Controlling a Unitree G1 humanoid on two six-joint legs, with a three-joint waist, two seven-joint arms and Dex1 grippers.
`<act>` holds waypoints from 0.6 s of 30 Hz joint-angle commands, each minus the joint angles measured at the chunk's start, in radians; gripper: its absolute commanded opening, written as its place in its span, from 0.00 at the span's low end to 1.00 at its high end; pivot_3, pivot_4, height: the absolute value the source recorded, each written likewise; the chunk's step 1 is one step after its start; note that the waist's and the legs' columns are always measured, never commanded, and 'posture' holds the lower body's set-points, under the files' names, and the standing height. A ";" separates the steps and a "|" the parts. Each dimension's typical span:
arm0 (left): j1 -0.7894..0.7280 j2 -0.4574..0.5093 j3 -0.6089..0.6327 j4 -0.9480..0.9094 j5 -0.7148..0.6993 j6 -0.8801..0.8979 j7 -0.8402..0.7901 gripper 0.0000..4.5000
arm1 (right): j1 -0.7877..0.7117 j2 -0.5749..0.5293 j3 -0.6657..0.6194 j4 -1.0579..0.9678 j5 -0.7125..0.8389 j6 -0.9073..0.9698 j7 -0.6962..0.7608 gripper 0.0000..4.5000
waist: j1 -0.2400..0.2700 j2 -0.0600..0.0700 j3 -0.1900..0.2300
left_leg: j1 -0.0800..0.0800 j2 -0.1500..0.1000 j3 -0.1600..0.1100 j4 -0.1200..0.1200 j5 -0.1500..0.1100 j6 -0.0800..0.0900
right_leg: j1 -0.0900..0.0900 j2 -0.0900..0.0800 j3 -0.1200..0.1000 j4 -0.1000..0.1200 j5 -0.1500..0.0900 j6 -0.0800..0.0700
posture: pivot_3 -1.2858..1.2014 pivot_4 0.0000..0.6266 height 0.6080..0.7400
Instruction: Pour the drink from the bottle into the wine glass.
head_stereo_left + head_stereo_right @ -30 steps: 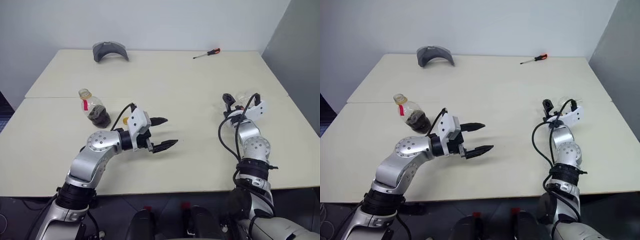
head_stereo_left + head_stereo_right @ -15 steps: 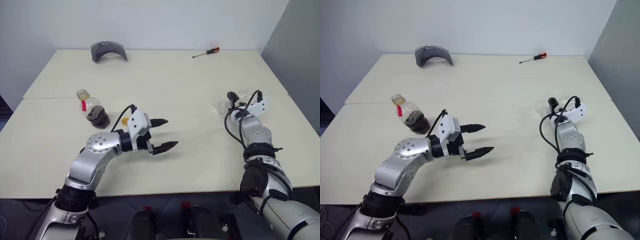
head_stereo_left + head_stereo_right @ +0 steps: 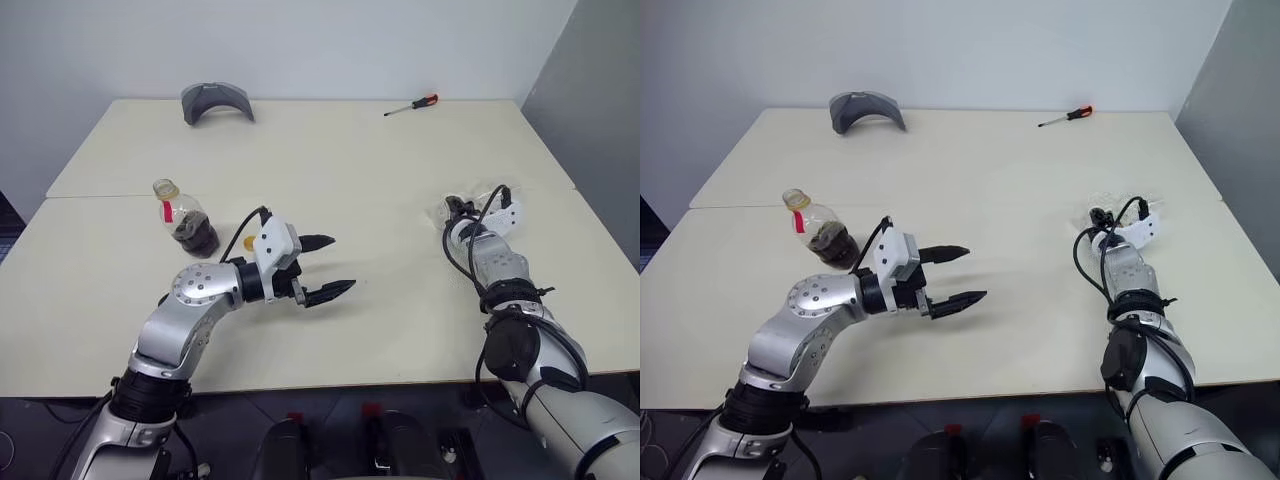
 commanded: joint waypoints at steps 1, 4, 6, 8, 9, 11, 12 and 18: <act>-0.007 0.003 0.016 -0.040 -0.005 -0.006 0.001 1.00 | -0.011 -0.016 -0.012 0.013 -0.019 -0.027 -0.008 0.11 | 0.000 0.000 0.000 | 0.000 0.000 0.000 0.000 0.000 0.000 | 0.000 0.000 0.000 0.000 0.000 0.000 | 0.52 0.24 1.00; -0.015 0.002 0.017 -0.027 -0.003 -0.010 0.000 1.00 | -0.007 -0.013 0.016 -0.003 -0.050 -0.031 0.004 0.03 | 0.004 0.000 0.000 | 0.000 0.000 -0.001 0.001 0.000 0.000 | 0.001 0.000 -0.001 0.000 -0.002 0.004 | 0.52 0.24 1.00; -0.017 0.002 0.018 -0.026 -0.002 -0.010 0.000 1.00 | -0.006 -0.003 0.061 -0.038 -0.088 -0.034 0.029 0.03 | 0.002 0.000 0.000 | 0.001 -0.001 0.000 0.001 0.000 0.000 | 0.001 0.000 0.000 0.000 -0.002 0.004 | 0.52 0.24 1.00; -0.016 0.003 0.019 -0.027 -0.003 -0.010 -0.001 1.00 | -0.006 0.018 0.114 -0.093 -0.127 -0.029 0.061 0.03 | 0.001 0.000 0.000 | 0.000 0.000 0.000 0.001 0.000 0.000 | 0.001 0.000 0.000 0.001 -0.002 0.004 | 0.52 0.24 1.00; -0.015 0.003 0.020 -0.029 -0.004 -0.009 0.000 1.00 | -0.004 0.028 0.140 -0.119 -0.149 -0.034 0.065 0.03 | 0.001 0.000 0.000 | 0.000 0.000 0.000 0.001 0.000 0.000 | 0.000 0.000 0.000 0.001 -0.002 0.004 | 0.52 0.24 1.00; -0.007 0.004 0.023 -0.038 -0.008 -0.002 0.004 1.00 | 0.007 0.048 0.202 -0.177 -0.206 -0.052 0.077 0.03 | -0.002 0.001 0.000 | 0.000 0.000 0.000 0.000 0.000 0.000 | 0.000 0.000 0.000 0.001 -0.001 0.003 | 0.52 0.24 1.00; 0.000 0.005 0.027 -0.044 -0.012 0.003 0.007 1.00 | 0.015 0.059 0.240 -0.210 -0.241 -0.063 0.087 0.03 | -0.003 0.001 0.001 | 0.000 0.000 0.000 0.000 0.000 0.000 | -0.001 0.000 0.000 0.001 -0.001 0.002 | 0.52 0.24 1.00; 0.076 -0.001 0.092 -0.112 -0.044 0.065 0.087 1.00 | 0.089 0.120 0.501 -0.388 -0.481 -0.187 0.154 0.03 | -0.005 0.002 0.001 | -0.001 0.001 0.000 -0.001 0.002 -0.004 | -0.002 -0.001 0.001 0.000 0.000 0.000 | 0.52 0.24 1.00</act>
